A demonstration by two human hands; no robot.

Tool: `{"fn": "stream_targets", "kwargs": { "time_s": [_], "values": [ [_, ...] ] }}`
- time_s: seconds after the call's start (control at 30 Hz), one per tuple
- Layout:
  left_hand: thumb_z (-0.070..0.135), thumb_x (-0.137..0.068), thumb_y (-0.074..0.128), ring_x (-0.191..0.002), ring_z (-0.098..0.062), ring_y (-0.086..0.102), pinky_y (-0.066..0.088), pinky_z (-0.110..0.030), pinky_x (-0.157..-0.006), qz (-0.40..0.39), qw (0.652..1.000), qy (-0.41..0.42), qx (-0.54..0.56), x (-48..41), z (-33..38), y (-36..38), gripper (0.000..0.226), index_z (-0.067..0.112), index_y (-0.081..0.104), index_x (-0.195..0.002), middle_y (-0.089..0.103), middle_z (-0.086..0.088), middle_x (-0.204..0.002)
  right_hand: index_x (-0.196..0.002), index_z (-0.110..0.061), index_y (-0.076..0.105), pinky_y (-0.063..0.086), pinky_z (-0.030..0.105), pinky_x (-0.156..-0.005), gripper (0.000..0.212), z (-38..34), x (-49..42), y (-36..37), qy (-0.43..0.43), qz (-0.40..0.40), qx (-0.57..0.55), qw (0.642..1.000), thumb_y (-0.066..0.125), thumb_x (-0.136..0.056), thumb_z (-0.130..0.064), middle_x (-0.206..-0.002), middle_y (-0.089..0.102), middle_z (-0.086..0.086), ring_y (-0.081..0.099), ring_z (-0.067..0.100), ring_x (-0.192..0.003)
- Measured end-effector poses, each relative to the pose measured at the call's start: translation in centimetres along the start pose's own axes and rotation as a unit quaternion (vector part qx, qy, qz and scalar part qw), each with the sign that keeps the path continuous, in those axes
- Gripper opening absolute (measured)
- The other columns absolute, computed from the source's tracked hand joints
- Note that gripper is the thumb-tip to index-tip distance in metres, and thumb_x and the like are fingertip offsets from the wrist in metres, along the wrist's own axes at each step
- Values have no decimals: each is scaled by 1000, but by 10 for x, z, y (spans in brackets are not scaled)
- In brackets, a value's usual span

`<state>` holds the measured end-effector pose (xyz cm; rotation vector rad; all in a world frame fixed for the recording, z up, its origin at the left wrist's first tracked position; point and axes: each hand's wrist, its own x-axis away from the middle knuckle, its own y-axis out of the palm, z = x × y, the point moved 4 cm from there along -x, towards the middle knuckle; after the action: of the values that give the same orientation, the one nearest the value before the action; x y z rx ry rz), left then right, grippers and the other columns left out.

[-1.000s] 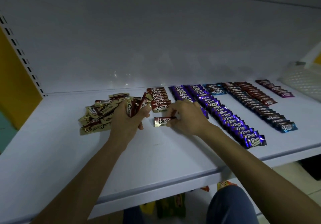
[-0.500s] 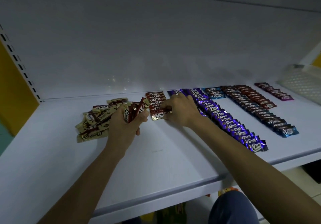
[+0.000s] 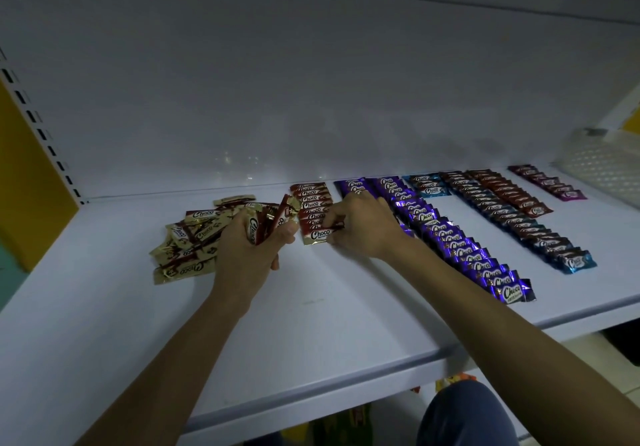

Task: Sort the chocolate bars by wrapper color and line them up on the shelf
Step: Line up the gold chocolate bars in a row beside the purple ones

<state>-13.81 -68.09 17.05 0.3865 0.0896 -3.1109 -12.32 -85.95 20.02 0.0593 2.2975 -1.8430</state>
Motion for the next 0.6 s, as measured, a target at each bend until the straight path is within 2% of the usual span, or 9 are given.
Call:
{"fn": "stream_targets", "kwargs": {
  "time_s": [0.13,0.2,0.27,0.3,0.33,0.37,0.43,0.5,0.6],
  "values": [
    [39,-70,74,-43,-12,48,39,-20,-40,-6,1000,-9,6,1,1,0,47,-2,61,-92,68,-12,-72,-103,-27,71,37,30,-83,21,1,3,3,-9,9,-2,1000,69,-82,-31,-106,65,1,54,24,-107],
    [42,-66,74,-41,-11,47,37,-19,-38,-5,1000,-5,0,2,2,-1,50,-1,61,-89,65,-13,-65,-96,-18,74,49,33,-80,17,-3,8,-4,-3,43,-150,988,67,-86,-30,-95,70,3,63,23,-93],
    [39,-67,77,-38,-11,45,36,-19,-37,-8,1000,-13,-24,1,2,-1,45,1,61,-87,61,-9,-57,-94,-11,73,55,31,-76,22,-15,18,-8,34,24,-409,911,64,-90,-30,-89,72,5,67,18,-83],
    [33,-69,80,-37,-10,45,36,-20,-37,-13,999,-18,-26,1,2,0,40,3,61,-88,59,-6,-55,-97,-11,71,56,24,-72,19,-22,23,-9,42,-4,-503,863,63,-90,-27,-88,71,5,67,13,-79],
    [26,-71,81,-36,-10,44,36,-21,-37,-20,999,-21,-26,0,1,1,34,4,61,-88,58,-3,-55,-100,-11,69,55,20,-68,16,-29,26,-8,40,-24,-552,832,64,-88,-21,-88,70,5,66,9,-76],
    [22,-73,81,-36,-10,44,36,-21,-36,-27,999,-20,-29,0,0,1,30,6,61,-88,58,-1,-55,-100,-11,69,54,18,-67,14,-35,29,-8,33,-39,-580,813,66,-87,-15,-87,69,4,66,8,-74],
    [20,-73,81,-36,-8,44,35,-20,-35,-40,998,-19,-35,1,1,3,26,11,60,-85,57,3,-52,-87,-7,67,54,18,-65,4,-40,29,-9,20,-46,-598,800,66,-84,-5,-77,68,2,65,8,-65],
    [19,-74,80,-35,-7,43,35,-19,-35,-44,998,-24,-27,3,2,4,25,15,57,-82,56,5,-48,-79,-5,62,49,14,-54,9,-36,29,-9,35,-32,-609,792,63,-86,1,-61,64,-2,61,5,-52],
    [14,-79,77,-34,-5,42,33,-16,-35,-46,998,-17,-27,3,4,4,22,5,58,-86,54,5,-45,-85,-2,61,43,11,-46,7,-26,33,-11,46,0,-613,789,61,-87,5,-52,61,-4,58,3,-43]
  ]
}}
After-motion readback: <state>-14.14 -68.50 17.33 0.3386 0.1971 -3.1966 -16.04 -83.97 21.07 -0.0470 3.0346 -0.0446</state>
